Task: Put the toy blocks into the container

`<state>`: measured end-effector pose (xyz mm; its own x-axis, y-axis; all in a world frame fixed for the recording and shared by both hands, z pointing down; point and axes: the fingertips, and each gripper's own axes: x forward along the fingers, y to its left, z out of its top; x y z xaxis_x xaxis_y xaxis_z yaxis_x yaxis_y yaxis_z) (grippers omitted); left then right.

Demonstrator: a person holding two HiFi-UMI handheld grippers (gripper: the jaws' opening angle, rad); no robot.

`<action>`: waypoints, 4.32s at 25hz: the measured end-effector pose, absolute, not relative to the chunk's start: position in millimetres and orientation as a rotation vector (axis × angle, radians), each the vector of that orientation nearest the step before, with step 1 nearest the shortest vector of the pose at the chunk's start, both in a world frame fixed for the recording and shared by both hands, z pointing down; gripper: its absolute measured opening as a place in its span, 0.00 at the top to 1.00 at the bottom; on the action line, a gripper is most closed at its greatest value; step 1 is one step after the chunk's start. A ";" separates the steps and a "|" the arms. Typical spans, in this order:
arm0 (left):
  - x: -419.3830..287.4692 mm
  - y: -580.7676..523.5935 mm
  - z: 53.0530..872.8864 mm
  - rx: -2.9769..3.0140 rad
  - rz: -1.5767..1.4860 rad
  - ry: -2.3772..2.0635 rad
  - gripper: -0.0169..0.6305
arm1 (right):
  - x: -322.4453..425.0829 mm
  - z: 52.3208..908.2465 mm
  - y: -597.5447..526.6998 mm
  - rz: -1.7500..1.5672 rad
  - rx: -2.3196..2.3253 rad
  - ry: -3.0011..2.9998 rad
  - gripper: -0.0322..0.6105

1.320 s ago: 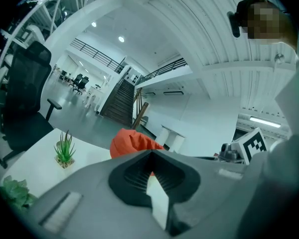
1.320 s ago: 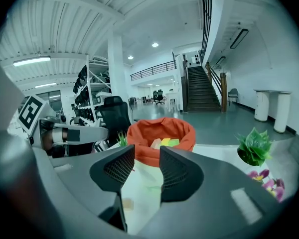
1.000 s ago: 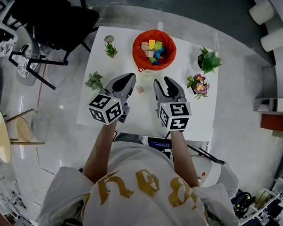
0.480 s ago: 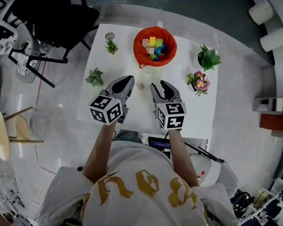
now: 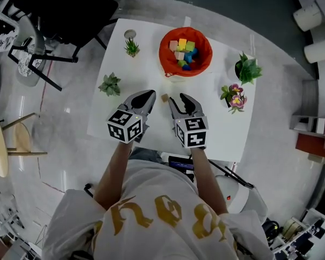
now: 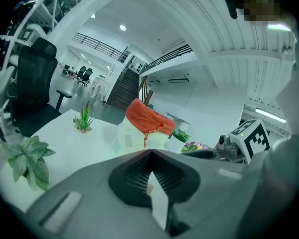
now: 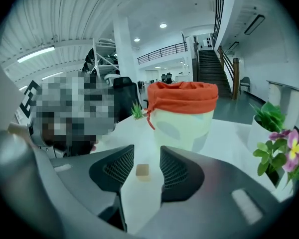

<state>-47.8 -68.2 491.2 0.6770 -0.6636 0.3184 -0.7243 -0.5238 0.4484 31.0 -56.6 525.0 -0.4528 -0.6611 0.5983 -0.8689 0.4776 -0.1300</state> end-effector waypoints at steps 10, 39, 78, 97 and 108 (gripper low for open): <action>-45.6 -66.5 527.6 2.268 0.174 -1.031 0.97 | 8.5 567.8 -49.3 0.652 1.085 -2.192 0.63; -45.5 -79.3 573.7 2.180 0.227 -0.999 0.97 | -3.3 623.7 -56.5 0.667 0.962 -2.055 0.68; -30.7 -87.9 488.4 2.327 0.103 -1.023 0.97 | 31.4 536.8 -66.2 0.589 1.220 -2.186 0.68; -35.7 -93.7 423.9 2.414 0.003 -1.045 0.97 | 48.1 470.0 -75.9 0.507 1.405 -2.259 0.68; -36.0 -109.5 408.3 2.434 -0.028 -1.044 0.97 | 60.4 438.5 -97.1 0.474 1.482 -2.293 0.68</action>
